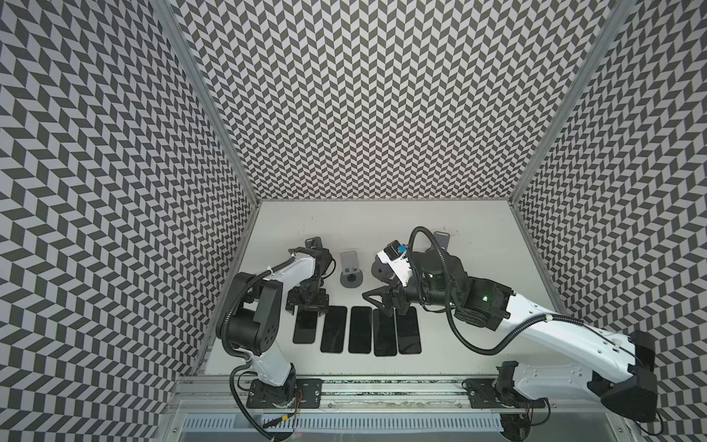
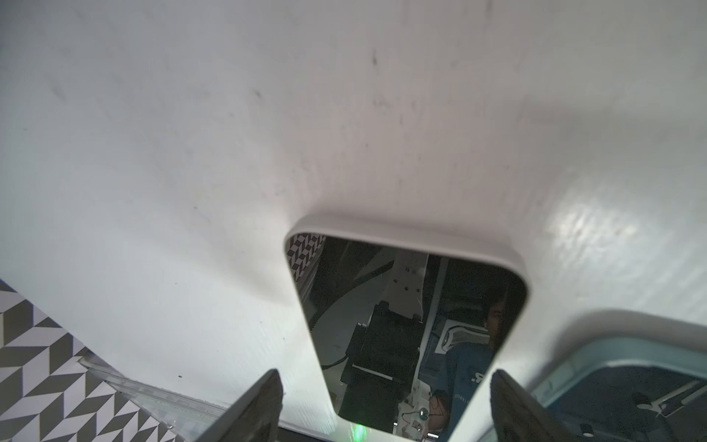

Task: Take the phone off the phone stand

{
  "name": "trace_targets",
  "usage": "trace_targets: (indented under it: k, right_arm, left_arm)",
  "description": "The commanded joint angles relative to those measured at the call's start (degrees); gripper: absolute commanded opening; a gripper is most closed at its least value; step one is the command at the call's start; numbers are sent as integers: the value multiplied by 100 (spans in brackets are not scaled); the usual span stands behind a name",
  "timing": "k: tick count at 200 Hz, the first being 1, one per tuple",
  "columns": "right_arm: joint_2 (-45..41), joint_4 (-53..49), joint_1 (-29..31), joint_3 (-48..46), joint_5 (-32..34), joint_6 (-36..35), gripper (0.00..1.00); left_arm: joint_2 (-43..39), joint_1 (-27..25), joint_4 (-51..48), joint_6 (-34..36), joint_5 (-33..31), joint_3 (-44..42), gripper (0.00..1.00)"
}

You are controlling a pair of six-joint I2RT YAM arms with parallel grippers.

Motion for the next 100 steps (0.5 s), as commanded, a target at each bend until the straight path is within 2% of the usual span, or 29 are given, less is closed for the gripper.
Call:
trace_targets:
  k: [1, 63, 100]
  right_arm:
    - [94, -14, 20, 299, 187, 87, 77]
    - [434, -606, 11, 941, 701, -24, 78]
    - [665, -913, 3, 1440, 1321, -194, 79]
  left_arm:
    - [-364, 19, -19, -17, -17, 150, 86]
    - [-1176, 28, 137, 141, 315, 193, 88]
    - [-1679, 33, 807, 287, 374, 252, 88]
